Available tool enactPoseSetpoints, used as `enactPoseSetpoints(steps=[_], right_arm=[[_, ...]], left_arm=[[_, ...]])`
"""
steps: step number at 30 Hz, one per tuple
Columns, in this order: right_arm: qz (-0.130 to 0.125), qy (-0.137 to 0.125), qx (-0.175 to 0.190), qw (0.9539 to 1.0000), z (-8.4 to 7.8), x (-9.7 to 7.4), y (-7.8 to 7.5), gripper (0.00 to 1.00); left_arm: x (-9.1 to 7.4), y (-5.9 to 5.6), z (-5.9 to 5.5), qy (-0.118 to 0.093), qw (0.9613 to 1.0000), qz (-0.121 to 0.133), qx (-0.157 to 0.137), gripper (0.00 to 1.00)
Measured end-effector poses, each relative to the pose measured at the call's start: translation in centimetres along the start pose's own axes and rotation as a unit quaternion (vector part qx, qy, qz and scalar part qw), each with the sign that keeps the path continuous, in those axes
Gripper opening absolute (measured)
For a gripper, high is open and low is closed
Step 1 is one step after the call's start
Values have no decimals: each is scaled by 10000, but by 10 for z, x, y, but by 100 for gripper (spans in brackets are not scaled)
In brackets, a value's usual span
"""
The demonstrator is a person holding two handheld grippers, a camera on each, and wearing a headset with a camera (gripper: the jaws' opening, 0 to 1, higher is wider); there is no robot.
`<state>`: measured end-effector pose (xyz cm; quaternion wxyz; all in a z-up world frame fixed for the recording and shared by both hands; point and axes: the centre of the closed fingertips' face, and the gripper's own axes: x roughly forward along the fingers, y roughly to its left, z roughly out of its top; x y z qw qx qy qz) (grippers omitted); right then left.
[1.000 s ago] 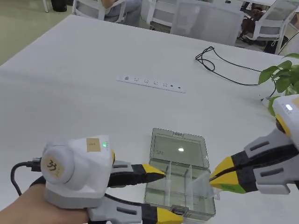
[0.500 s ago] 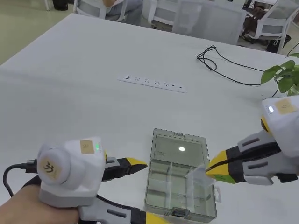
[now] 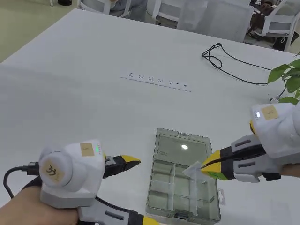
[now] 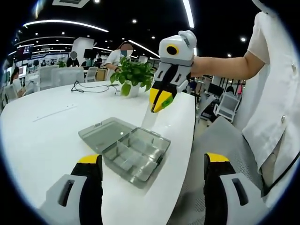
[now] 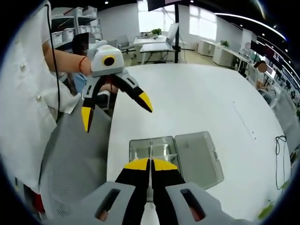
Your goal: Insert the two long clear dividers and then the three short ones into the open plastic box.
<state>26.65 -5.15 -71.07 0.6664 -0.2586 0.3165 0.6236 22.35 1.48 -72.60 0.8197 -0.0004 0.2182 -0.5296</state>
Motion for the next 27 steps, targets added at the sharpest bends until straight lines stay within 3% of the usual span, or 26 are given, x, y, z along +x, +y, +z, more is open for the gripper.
enactPoseSetpoints(steps=[6, 13, 27], right_arm=[[34, -196, 247, 9995, -11, 15, -7, 3], [37, -164, 375, 9992, -27, 26, -11, 3], [52, -105, 350, 9993, -35, 31, -14, 3]], left_arm=[[1, 6, -2, 21, 10000, 86, 17, 97], [3, 8, -5, 83, 9999, 89, 0, 100], [5, 9, -3, 63, 9999, 78, -65, 100]])
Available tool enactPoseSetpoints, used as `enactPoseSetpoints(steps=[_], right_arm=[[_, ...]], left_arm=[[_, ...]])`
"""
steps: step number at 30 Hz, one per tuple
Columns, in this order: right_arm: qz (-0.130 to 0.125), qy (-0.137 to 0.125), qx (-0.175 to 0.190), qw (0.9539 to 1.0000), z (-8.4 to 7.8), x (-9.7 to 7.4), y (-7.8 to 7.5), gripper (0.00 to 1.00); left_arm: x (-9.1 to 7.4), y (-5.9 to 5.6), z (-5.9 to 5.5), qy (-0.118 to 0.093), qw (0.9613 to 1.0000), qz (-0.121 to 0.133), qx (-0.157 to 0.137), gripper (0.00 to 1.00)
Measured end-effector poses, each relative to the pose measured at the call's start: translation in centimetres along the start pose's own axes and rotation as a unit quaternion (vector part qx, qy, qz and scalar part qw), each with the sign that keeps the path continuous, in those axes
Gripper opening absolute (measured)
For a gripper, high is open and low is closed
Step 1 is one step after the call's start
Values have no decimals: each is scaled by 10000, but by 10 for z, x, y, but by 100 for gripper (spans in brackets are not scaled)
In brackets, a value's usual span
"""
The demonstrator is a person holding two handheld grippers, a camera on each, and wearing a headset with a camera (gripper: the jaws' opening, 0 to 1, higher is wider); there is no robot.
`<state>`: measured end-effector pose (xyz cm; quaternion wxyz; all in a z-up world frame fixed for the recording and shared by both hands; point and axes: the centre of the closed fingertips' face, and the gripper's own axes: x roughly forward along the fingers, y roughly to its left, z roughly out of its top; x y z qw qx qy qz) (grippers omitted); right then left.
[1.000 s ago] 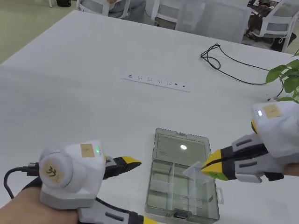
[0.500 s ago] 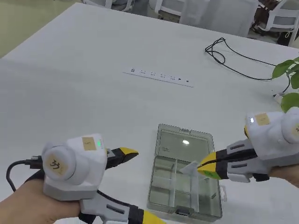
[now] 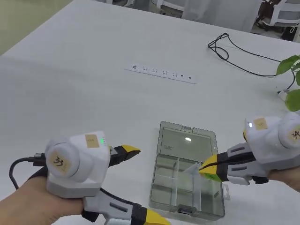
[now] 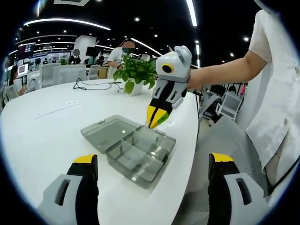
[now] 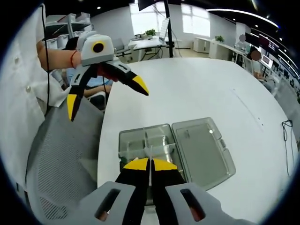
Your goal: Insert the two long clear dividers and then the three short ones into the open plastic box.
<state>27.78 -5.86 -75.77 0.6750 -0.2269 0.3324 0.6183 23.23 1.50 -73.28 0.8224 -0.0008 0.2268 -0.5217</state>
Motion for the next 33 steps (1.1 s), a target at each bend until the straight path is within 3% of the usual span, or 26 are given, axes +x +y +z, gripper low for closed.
enactPoseSetpoints(steps=[13, 23, 33], right_arm=[[28, 38, -335, 9994, 1, 3, 2, 2], [138, 145, -873, 9960, 1, 11, 8, 2], [161, 221, -958, 9950, -1, 14, 9, 2]], left_arm=[[1, -3, -1, -2, 10000, -25, -22, 99], [2, -3, -2, 2, 10000, -34, -34, 98], [2, -3, -1, 2, 10000, -45, -41, 98]])
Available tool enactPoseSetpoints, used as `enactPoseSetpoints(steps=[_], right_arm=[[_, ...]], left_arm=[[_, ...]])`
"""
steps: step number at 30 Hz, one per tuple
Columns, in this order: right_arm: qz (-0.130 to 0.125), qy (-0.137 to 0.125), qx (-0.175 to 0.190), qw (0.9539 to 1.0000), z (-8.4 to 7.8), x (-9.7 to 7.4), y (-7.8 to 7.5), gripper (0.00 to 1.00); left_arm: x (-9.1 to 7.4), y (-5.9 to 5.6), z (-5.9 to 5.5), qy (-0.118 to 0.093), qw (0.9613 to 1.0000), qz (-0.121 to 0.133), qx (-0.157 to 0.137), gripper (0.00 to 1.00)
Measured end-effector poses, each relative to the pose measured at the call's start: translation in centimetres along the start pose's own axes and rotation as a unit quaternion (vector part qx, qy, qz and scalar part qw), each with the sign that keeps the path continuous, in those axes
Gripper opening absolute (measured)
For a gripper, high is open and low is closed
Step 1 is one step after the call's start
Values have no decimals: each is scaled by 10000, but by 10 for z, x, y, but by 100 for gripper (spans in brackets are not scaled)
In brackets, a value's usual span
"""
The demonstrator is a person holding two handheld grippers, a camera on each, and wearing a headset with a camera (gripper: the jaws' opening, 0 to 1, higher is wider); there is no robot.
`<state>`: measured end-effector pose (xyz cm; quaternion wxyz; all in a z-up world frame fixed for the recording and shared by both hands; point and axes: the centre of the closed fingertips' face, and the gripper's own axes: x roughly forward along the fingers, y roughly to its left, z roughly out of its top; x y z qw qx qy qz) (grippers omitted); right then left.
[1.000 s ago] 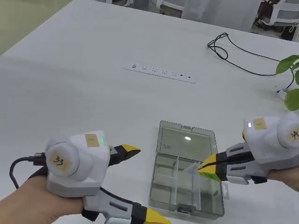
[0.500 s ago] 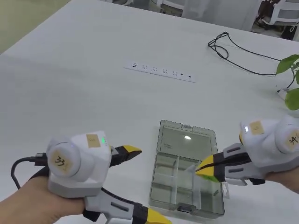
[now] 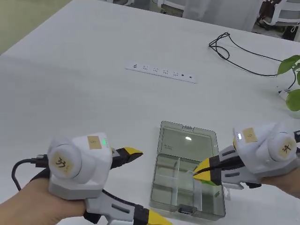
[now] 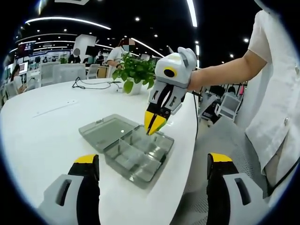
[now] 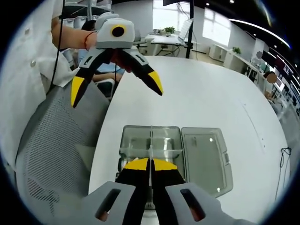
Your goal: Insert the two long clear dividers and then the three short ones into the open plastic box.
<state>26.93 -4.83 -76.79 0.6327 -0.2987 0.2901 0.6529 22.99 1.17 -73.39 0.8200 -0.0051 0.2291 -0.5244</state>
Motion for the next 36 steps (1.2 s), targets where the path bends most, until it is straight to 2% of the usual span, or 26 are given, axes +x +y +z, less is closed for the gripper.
enactPoseSetpoints(steps=[10, 22, 36], right_arm=[[5, 116, 71, 9999, -3, 12, -1, 2], [59, 377, 185, 9991, -16, 30, 0, 3], [87, 689, 53, 9976, -26, 40, 0, 3]], left_arm=[[2, -1, 0, 9, 10000, -36, -2, 97], [1, -2, -1, 20, 10000, -46, 5, 97], [1, 0, 0, 14, 10000, -49, 11, 97]])
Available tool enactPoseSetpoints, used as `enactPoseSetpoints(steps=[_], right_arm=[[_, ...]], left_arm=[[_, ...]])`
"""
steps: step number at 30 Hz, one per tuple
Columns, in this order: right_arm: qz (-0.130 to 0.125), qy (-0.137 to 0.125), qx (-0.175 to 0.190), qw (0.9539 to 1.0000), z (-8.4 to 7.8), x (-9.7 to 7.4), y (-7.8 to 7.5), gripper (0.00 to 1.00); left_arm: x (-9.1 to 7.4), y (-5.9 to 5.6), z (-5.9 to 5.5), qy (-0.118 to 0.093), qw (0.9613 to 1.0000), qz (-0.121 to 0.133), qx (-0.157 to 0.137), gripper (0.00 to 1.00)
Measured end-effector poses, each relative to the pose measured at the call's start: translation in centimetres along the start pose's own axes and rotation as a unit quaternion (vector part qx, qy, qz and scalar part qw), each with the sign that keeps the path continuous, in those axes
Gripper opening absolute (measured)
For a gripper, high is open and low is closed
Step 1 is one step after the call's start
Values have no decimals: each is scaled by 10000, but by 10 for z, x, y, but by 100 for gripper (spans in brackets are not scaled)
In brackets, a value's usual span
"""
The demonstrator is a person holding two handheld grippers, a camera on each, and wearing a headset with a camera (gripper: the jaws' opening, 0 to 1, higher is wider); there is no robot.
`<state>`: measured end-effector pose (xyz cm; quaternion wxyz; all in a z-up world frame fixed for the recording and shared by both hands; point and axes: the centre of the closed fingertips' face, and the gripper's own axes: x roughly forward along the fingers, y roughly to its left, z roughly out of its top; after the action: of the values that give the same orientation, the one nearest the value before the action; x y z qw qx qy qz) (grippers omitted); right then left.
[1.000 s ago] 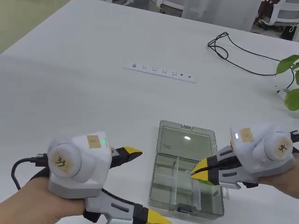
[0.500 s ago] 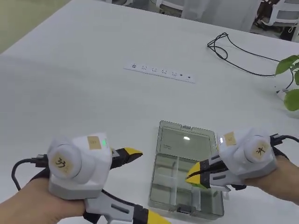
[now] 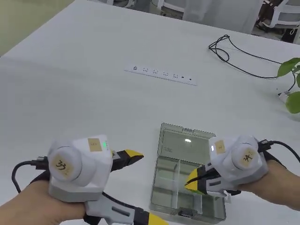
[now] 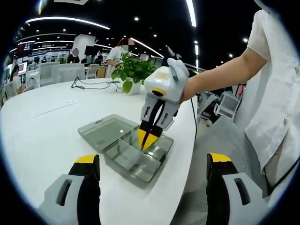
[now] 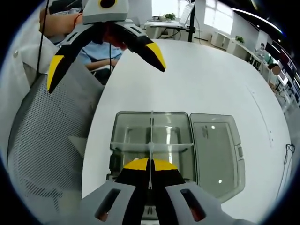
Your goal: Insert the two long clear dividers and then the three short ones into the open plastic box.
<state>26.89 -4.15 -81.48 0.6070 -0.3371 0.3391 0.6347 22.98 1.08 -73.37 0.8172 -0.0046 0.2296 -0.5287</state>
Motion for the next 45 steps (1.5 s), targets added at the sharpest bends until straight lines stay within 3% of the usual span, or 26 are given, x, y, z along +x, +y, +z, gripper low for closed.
enactPoseSetpoints(steps=[33, 45], right_arm=[[-106, 104, -38, 9999, -2, 0, 1, 5], [-327, -106, 127, 9993, 3, -21, -2, 11]], left_arm=[[0, -3, 1, 10, 10000, -15, 50, 96], [1, -7, 2, 35, 9999, -66, 101, 96]])
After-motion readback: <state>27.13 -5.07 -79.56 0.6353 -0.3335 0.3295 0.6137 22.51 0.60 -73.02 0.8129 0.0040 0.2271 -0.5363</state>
